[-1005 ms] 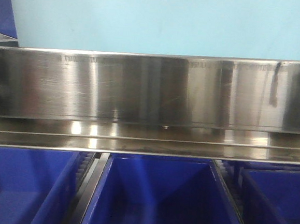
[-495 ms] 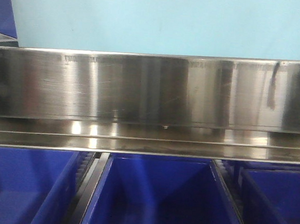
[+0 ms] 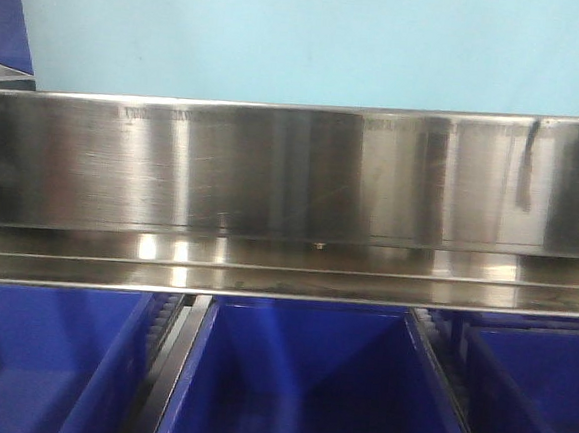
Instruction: Move two blue bins to right shelf middle
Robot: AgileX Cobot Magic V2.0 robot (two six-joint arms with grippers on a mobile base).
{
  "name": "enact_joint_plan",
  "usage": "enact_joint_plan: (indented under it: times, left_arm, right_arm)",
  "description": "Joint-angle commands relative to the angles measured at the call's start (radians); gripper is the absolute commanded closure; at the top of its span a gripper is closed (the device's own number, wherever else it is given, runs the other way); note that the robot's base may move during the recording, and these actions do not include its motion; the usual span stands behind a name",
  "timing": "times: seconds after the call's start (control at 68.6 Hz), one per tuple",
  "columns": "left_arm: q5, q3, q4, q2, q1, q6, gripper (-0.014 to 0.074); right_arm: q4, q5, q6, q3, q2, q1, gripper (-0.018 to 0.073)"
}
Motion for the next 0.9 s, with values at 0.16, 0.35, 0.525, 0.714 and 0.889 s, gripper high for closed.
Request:
enact_joint_plan:
  times: [0.16, 0.35, 0.525, 0.714, 0.889]
  left_arm:
    - [-0.034, -0.023, 0.068, -0.044, -0.007, 0.005, 0.0288]
    - [-0.034, -0.023, 0.080, -0.054, -0.007, 0.005, 0.0288]
    - [-0.034, -0.041, 0.080, -0.060, -0.007, 0.005, 0.0288]
    - [-0.034, -0.076, 0.080, -0.080, -0.007, 0.005, 0.0288]
    - [-0.034, -0.107, 0.080, -0.100, -0.007, 0.008, 0.0288]
  right_arm:
    - [-0.015, -0.030, -0.010, -0.007, -0.014, 0.007, 0.0189]
    - [-0.020, -0.007, -0.013, -0.007, -0.018, 0.007, 0.0144]
    - [-0.020, -0.012, -0.013, -0.007, -0.045, 0.007, 0.0146]
    - [-0.020, -0.014, -0.025, -0.026, -0.085, 0.007, 0.0146]
    - [-0.020, -0.010, -0.076, -0.050, -0.118, 0.007, 0.0146]
